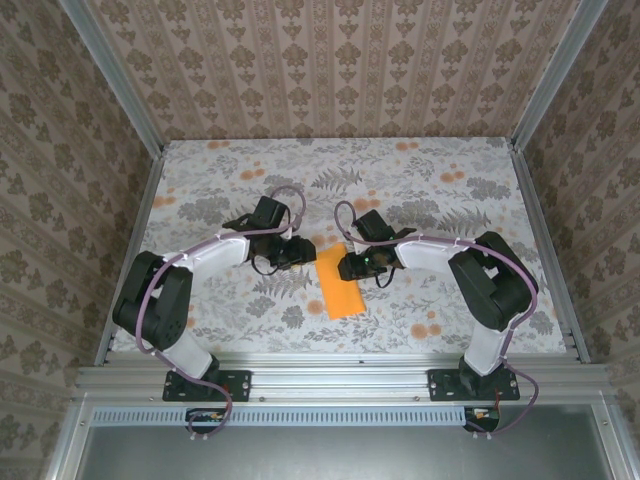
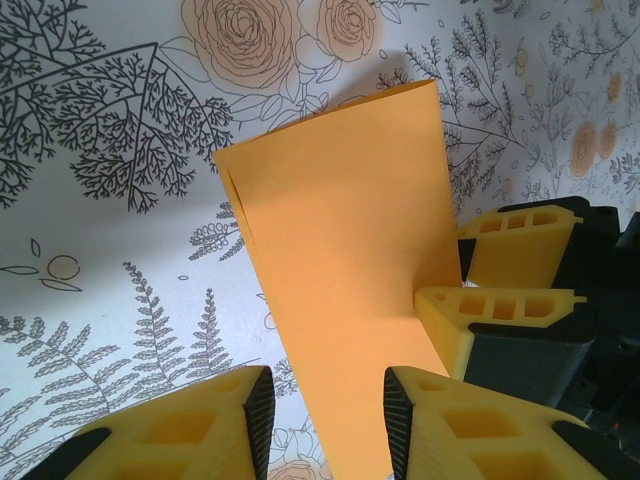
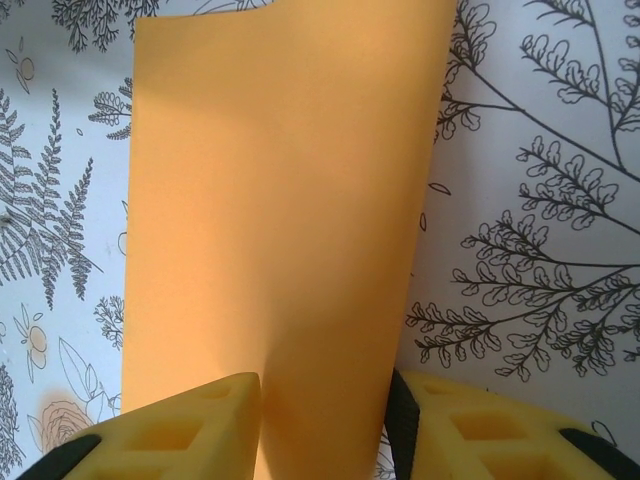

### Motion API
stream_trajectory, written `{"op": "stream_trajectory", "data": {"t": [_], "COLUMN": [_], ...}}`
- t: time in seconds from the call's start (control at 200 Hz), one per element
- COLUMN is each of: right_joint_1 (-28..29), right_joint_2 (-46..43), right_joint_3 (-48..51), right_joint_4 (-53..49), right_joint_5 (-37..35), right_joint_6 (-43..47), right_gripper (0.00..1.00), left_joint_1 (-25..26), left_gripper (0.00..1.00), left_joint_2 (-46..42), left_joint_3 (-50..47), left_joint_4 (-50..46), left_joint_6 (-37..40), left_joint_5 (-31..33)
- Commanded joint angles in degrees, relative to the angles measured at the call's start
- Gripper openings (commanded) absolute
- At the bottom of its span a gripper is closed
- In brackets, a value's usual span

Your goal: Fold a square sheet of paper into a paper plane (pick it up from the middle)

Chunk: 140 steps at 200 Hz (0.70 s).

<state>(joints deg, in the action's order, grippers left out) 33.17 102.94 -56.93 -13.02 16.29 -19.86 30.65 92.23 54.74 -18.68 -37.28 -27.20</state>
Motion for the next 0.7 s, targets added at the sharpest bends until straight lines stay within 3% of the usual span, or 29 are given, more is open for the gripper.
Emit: {"op": "stream_trajectory", "data": {"t": [0.0, 0.695], "right_joint_1": [0.76, 1.46], "right_joint_2": [1.85, 3.06], "right_joint_3": [-0.73, -2.09], "right_joint_4": [-2.45, -4.03], "right_joint_5": [-1.67, -3.29], "right_joint_6": [0.31, 0.1], "right_gripper": [0.42, 0.44], "left_joint_1": [-0.07, 1.66], "left_gripper": [0.38, 0.39], "left_joint_2": [-0.91, 1.06], "left_joint_3": [-0.95, -1.16], "left_joint_4": [0.93, 3.43], "left_joint_6": [-0.25, -2.48], "left_joint_5": [-1.07, -1.89]}}
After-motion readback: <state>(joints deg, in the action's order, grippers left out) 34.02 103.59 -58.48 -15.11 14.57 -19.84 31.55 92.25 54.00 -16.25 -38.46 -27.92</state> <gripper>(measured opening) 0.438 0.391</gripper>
